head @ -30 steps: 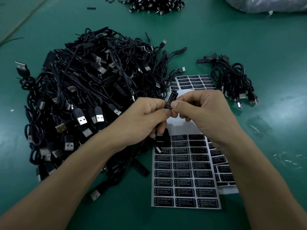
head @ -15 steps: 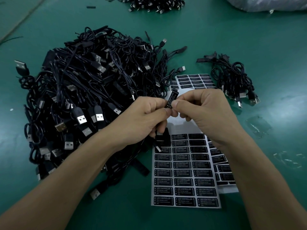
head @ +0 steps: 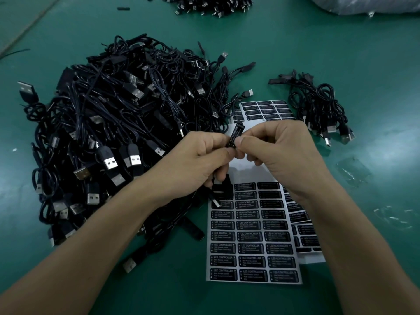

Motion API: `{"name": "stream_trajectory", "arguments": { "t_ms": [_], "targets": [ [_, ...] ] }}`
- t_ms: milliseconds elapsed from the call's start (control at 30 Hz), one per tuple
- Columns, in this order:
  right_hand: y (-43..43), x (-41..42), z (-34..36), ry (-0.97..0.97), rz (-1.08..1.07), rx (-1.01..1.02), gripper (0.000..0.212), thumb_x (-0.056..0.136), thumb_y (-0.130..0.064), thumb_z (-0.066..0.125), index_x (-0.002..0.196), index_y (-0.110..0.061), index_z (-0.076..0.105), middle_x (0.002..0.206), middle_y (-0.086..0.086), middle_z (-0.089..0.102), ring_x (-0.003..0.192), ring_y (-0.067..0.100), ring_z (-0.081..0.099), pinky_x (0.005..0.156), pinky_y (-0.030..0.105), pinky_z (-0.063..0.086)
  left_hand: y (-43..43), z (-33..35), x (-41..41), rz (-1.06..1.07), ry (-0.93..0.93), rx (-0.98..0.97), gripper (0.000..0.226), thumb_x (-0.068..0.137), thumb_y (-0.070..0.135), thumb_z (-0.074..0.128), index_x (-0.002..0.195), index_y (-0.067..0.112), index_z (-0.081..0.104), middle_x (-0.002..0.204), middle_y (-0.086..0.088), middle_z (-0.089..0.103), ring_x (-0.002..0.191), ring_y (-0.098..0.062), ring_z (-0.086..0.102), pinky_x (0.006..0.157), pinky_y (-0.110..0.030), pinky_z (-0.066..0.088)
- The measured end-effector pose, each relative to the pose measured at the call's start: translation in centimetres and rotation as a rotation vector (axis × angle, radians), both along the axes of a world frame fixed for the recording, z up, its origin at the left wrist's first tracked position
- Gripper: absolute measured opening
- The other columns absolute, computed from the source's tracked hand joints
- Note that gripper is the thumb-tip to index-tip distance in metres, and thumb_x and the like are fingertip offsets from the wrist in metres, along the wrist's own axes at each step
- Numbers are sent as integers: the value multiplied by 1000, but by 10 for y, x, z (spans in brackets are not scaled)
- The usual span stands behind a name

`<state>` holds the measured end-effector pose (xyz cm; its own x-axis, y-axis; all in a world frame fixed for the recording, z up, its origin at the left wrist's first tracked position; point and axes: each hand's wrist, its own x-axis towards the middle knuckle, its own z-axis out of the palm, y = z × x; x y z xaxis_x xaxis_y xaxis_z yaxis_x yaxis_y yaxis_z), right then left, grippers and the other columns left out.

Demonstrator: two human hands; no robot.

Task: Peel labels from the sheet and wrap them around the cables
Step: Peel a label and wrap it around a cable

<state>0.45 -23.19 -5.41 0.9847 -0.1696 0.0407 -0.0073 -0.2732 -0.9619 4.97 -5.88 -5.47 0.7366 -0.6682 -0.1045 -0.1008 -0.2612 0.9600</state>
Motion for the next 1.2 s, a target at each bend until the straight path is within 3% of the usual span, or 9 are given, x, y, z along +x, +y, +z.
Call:
{"name": "stream_trajectory", "arguments": {
  "t_ms": [200, 433, 467, 567, 633, 767, 867, 1067, 1200],
  "targets": [
    [2, -1, 1, -12, -11, 7, 18, 80, -9, 73, 63, -13, 75, 61, -1, 70, 55, 2, 55, 53, 16, 45, -1, -1, 0, 33, 6, -19, 34, 106, 21, 48, 82, 25, 72, 54, 9, 53, 51, -4, 50, 50, -17, 46],
    [3, -5, 3, -29, -46, -69, 10, 75, -22, 76, 66, -18, 76, 67, 13, 71, 57, 33, 49, 54, 47, 45, -2, -2, -2, 66, -84, -3, 36, 106, 16, 43, 80, 22, 68, 51, 5, 54, 49, -9, 50, 49, -21, 47],
    [3, -5, 3, -36, -55, -90, 15, 75, -25, 78, 63, -17, 75, 63, 8, 71, 55, 33, 49, 51, 46, 45, -2, -2, -3, 75, -96, -1, 37, 106, 15, 43, 79, 21, 68, 51, 5, 54, 49, -9, 50, 49, -21, 46],
    [-1, -3, 1, -65, -127, -154, 42, 71, -41, 85, 49, -19, 57, 43, -13, 50, 42, 4, 38, 43, 23, 33, -2, -2, -2, 116, -98, -17, 37, 106, 14, 42, 80, 18, 67, 49, 7, 53, 49, -7, 49, 47, -20, 46],
    [-4, -2, -1, -64, -133, -157, 40, 71, -43, 86, 53, -21, 58, 44, -14, 46, 42, 2, 37, 44, 16, 32, -2, -2, -1, 116, -83, -17, 36, 106, 14, 42, 80, 17, 67, 48, 8, 52, 48, -5, 48, 46, -20, 46],
    [-3, 0, -4, -69, -56, -46, 20, 75, -39, 85, 78, -23, 73, 56, -6, 53, 53, 5, 44, 51, 21, 38, -2, -1, -2, 89, -74, 6, 35, 106, 15, 41, 80, 15, 65, 48, 12, 47, 46, -2, 45, 45, -19, 44],
    [1, 1, -2, -106, -4, -11, 14, 80, -32, 83, 75, -21, 76, 65, 15, 62, 60, 19, 46, 58, 34, 41, -2, 1, -3, 68, -80, 43, 37, 105, 17, 40, 76, 18, 62, 48, 15, 43, 46, -2, 41, 45, -23, 44],
    [1, 0, -4, -94, 31, 57, 16, 88, -23, 76, 74, -15, 75, 58, 0, 55, 55, 9, 45, 51, 16, 39, -3, 3, -4, 82, -112, 68, 43, 105, 25, 45, 63, 22, 53, 49, 13, 42, 44, -4, 41, 46, -28, 45],
    [2, 0, -3, -84, 53, 36, 20, 92, -22, 71, 72, -20, 74, 56, -6, 55, 55, 5, 47, 52, 14, 39, -2, 3, -3, 97, -182, 74, 43, 101, 28, 49, 60, 16, 52, 48, 12, 48, 41, -5, 45, 44, -26, 45]
  ]
}}
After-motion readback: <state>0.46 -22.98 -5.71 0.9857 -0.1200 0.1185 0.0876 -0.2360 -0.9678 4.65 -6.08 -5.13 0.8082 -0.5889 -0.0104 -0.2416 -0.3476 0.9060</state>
